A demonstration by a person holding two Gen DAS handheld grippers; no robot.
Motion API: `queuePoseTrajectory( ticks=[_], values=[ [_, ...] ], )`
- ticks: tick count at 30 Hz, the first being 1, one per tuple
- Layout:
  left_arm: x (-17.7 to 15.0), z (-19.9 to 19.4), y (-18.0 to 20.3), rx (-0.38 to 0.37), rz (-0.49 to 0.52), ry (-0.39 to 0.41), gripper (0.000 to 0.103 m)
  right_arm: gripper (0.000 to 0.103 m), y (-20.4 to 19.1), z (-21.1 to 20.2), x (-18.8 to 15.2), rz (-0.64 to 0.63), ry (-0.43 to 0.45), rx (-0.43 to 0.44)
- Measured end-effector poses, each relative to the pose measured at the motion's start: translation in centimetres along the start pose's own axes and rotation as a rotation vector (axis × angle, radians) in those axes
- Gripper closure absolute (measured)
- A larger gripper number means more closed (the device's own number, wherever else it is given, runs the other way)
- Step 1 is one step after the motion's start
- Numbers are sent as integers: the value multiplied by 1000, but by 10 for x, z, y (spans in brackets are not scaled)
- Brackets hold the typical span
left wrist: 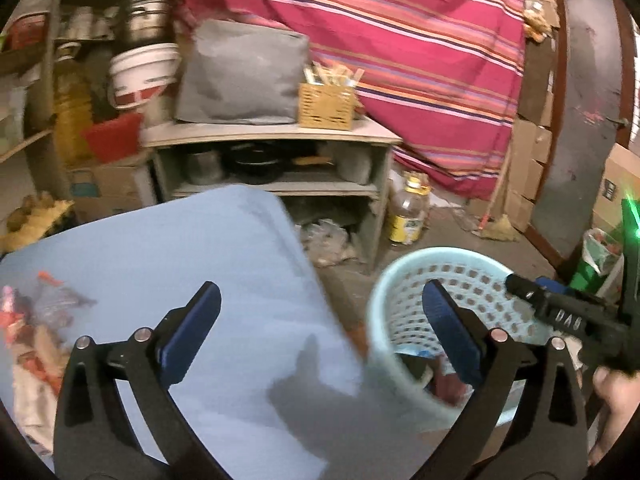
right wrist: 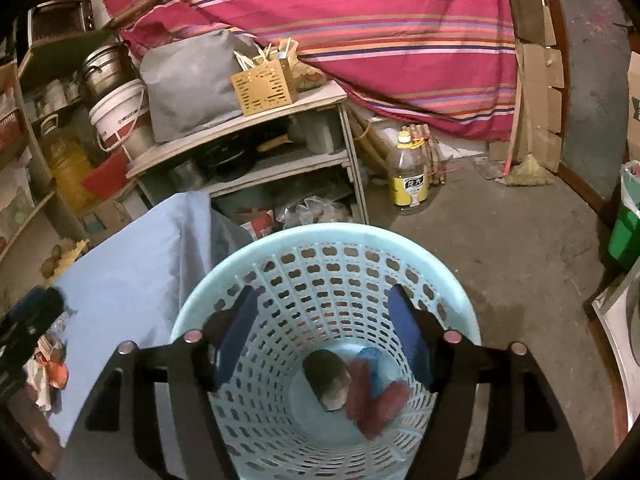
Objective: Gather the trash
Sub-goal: 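Carry the cone and pad to the basket and release both inside, then move both tools back over the table toward the remaining wrappers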
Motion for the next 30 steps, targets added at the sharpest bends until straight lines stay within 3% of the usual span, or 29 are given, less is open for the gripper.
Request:
queuePoseTrajectory(
  ticks=[7,14,20,22,30],
  values=[
    [-5,-43,-85,128,-32,15,5,14,-28,-13,2,-10,53,-25],
    [-26,-86,-184,263,-90,19,5,13,-69,-15,-9,16,35,17],
    [-54,-112,-246,352,-113,14,5,12,-139,-21,-27,-91,38,54],
    [-66,-117,-266,389,-112,7,5,4,-164,-25,-33,-139,49,63],
    [-90,-134,-315,425,-176,-8,5,4,-251,-34,-56,-271,71,161]
  ],
)
Point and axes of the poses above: each gripper's, at about its wrist camera, not at the fingertips, and z roughly the way its jaws point, y to its right, x to its top, the point moved 4 cm from there along z, roughly the way its jaws point, and after that the axes turned 4 degrees about y, right-handed, at the moved point
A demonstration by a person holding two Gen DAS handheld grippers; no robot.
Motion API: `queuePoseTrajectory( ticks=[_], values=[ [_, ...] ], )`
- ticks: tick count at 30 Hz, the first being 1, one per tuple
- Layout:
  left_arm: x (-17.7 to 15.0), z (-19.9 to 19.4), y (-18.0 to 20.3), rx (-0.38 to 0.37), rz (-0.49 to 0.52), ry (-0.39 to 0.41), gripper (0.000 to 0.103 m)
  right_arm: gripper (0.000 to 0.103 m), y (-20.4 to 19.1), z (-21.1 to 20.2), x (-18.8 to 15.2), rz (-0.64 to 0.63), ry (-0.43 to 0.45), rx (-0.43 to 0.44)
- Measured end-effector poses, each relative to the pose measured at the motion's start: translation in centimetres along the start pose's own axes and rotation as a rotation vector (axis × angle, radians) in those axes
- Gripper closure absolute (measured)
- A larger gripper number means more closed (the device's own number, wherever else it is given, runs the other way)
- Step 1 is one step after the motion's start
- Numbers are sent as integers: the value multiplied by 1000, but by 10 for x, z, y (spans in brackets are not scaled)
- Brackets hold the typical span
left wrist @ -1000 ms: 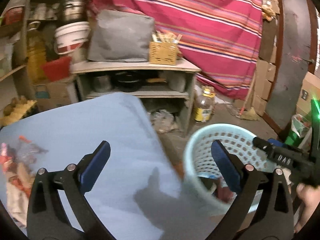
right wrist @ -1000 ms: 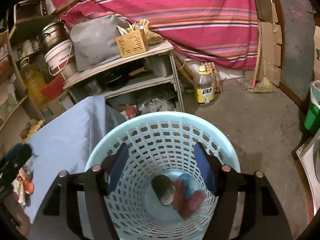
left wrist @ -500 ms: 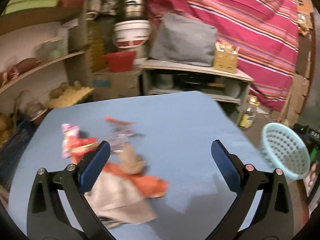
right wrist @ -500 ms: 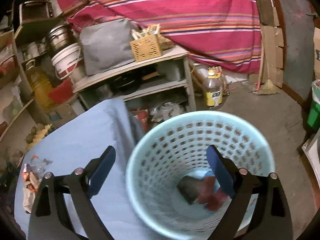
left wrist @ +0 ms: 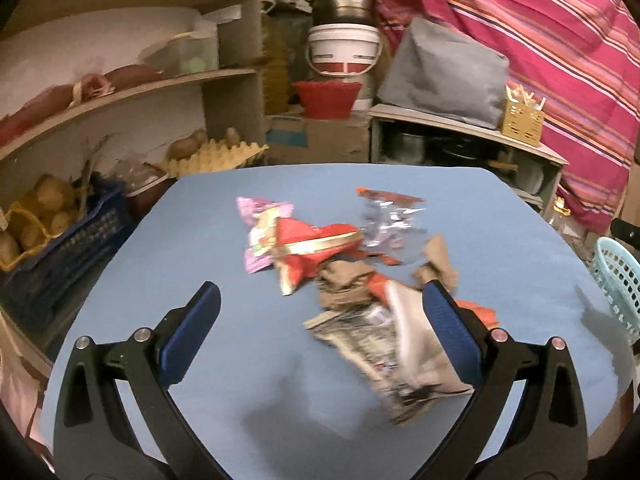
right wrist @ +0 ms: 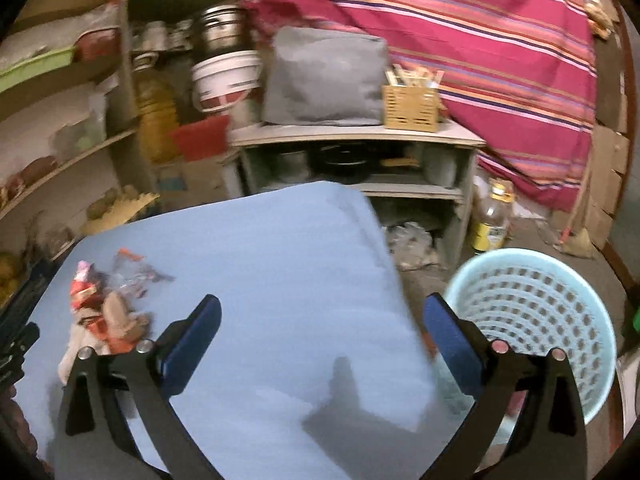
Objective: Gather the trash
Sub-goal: 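Move both tools back over the table toward the remaining wrappers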
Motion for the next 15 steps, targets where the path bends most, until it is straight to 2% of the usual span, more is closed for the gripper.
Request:
queuePoseTrajectory(
  ticks=[6,13,15],
  values=[
    [-1,2,-36,45,-37,-1,5,4,-46,3,-8,-69,-6,36],
    [-3,0,-72,82,-76,-13,5,4,-75,10,-15,-151,-25,-71],
    [-4,-2,-78,91,-76,-13,5,4,-83,11,-16,-145,-40,-51]
  ],
)
Point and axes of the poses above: each gripper's, at about its wrist camera, not at the fingertips, and z roughly the way its jaws point, y to its right, x to its top, the point moved 4 cm from there along z, roughly the way its jaws point, and after that the axes turned 4 degrees about y, right-handed, at the moved point
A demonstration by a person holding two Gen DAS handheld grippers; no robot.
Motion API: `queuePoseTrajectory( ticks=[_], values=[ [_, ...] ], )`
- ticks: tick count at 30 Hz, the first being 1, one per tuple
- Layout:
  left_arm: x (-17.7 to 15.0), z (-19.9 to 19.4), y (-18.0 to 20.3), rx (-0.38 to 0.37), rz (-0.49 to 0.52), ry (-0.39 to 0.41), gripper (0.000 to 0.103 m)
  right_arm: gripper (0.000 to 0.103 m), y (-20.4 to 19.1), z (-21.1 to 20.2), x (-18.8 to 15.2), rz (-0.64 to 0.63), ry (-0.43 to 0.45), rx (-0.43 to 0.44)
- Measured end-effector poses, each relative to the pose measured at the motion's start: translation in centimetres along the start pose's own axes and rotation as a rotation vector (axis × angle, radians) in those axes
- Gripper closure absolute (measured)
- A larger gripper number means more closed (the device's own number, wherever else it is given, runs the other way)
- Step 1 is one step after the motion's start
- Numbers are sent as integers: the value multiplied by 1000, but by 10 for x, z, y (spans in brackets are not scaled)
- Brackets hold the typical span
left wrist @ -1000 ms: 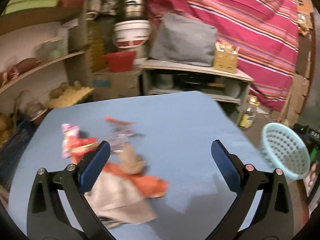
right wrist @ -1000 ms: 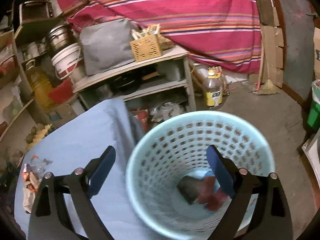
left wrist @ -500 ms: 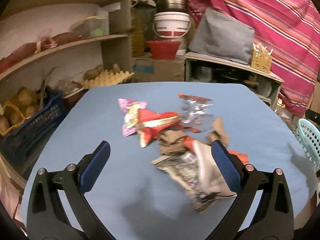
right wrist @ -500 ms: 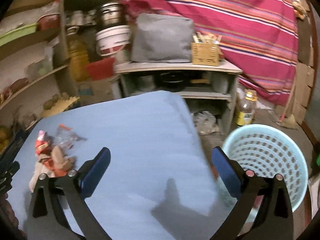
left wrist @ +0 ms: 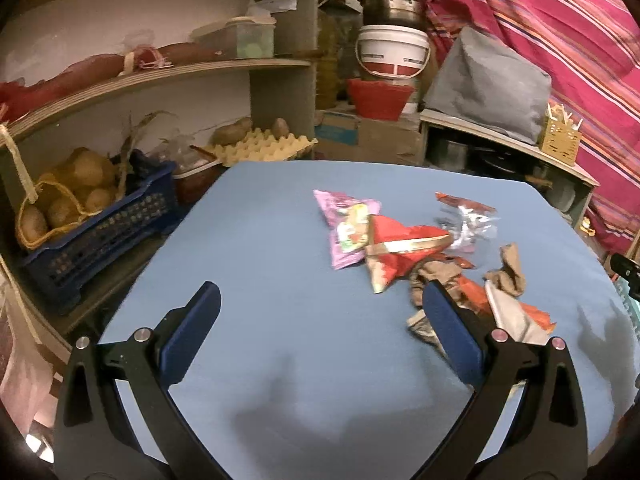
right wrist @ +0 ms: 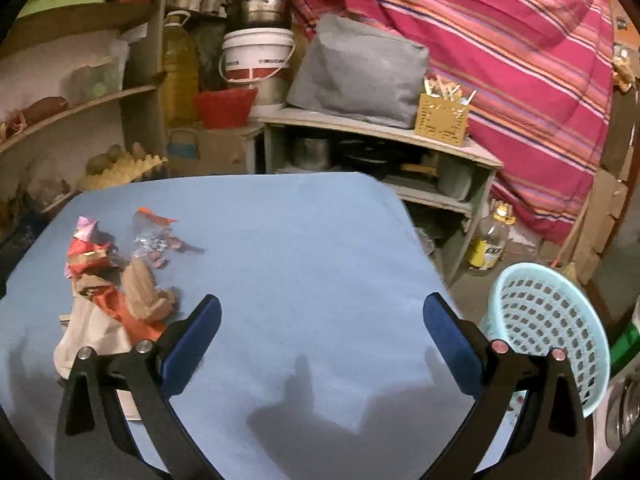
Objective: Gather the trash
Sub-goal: 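Move both tools back over the table toward the remaining wrappers, then grasp the white cloth with the right tool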
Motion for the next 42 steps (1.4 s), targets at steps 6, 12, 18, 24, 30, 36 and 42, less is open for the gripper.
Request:
queuePoseTrajectory(
  ticks=[6,12,18,24,30,36,42],
  values=[
    [-4,1,-26,33,-11,-14,5,4,-35,-3,-3,-2,-33,147],
    [-6,3,-47,51,-56,-29,5,5,-74,-1,-14,-55,-60,234],
    [-7,5,-53,63,-66,-36,5,8,-106,12,-34,-106,-143,285],
    [-6,7,-51,43,-85,-38,5,38,-120,22,-53,-133,-222,351],
    [-5,6,-35,15,-75,-34,5,65,-128,20,-62,-187,-243,408],
    [-4,7,-15,2,-36,-34,5,98,-127,14,-59,-202,-216,446],
    [-5,8,4,-30,-23,-43,5,99,-93,16,-44,-185,-175,352]
  ],
)
Point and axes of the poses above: each gripper's, at about its wrist camera, not at the fingertips, and z roughly the way its jaws point, y to its right, x to its top, the point moved 4 cm from there along z, roughly the way its jaws point, and after that the axes turned 4 degrees about y, right-handed, at the moved point
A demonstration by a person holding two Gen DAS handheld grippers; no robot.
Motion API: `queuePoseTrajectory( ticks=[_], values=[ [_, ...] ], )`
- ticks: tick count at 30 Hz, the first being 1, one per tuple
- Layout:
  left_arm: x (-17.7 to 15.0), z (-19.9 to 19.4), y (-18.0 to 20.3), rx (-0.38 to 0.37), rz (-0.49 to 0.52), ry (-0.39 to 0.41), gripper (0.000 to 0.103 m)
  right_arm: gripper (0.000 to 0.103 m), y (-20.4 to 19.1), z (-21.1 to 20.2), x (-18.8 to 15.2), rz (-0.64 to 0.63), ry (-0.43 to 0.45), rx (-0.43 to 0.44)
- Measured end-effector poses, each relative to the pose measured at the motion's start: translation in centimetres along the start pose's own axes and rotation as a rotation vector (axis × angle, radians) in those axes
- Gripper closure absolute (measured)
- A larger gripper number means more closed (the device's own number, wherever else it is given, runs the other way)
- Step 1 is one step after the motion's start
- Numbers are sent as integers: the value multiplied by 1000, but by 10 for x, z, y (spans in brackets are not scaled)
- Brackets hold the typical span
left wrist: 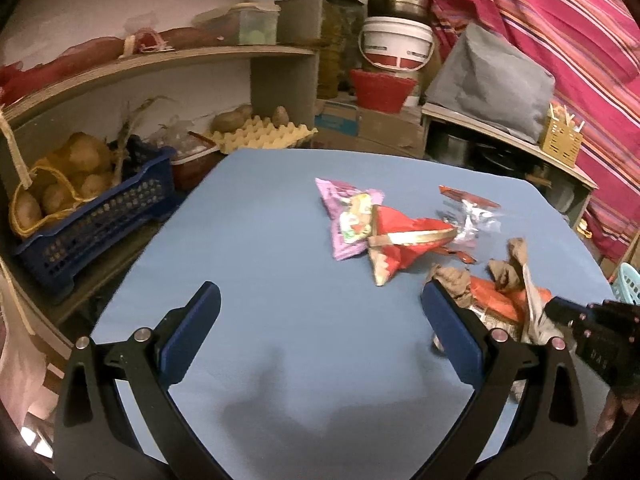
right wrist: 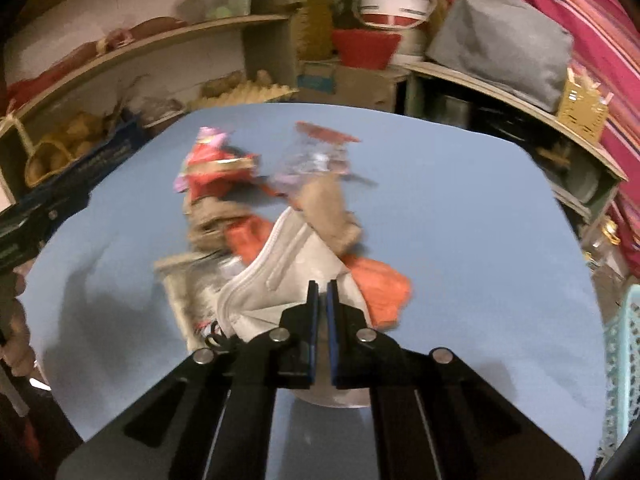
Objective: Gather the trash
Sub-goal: 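Grasp the white cloth with the right tool, then grasp the crumpled brown paper with the left tool while the right tool holds the cloth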
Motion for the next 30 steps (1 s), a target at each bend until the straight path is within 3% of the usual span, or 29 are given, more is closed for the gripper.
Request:
queuePoseTrajectory(
  ticks=[8,18,20,21,22,23,24,30],
  values=[
    [-10,5,46,-66,65,-32,5,102,68,-11,-1,81,8,-135],
    [-15,21,89,-121,128,-58,6,100,119,-20,-15,175,-17,-186],
    [-18,30,92,-115,134,-83,14,99,125,-20,-17,201,-20,-181],
    [-19,35,92,-114,135,-98,17,83,128,-20,-19,223,-20,-173],
    [-20,41,91,-114,132,-113,21,45,131,-20,-19,240,-16,-173],
    [-21,48,90,-119,124,-129,25,27,134,-22,-20,257,-1,-183],
    [-21,52,89,-129,120,-142,27,21,136,-25,-19,273,28,-194],
    [-25,68,90,-208,106,-195,49,21,128,-20,-14,279,41,-180]
  ],
)
Point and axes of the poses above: each gripper's, at about its wrist camera, not at the fingertips, and z roughly the way its jaws point, y to its right, x to its top, the point moved 4 cm from there along z, roughly the way its jaws point, and after that the axes turned 4 degrees about y, right-handed, at the moved point
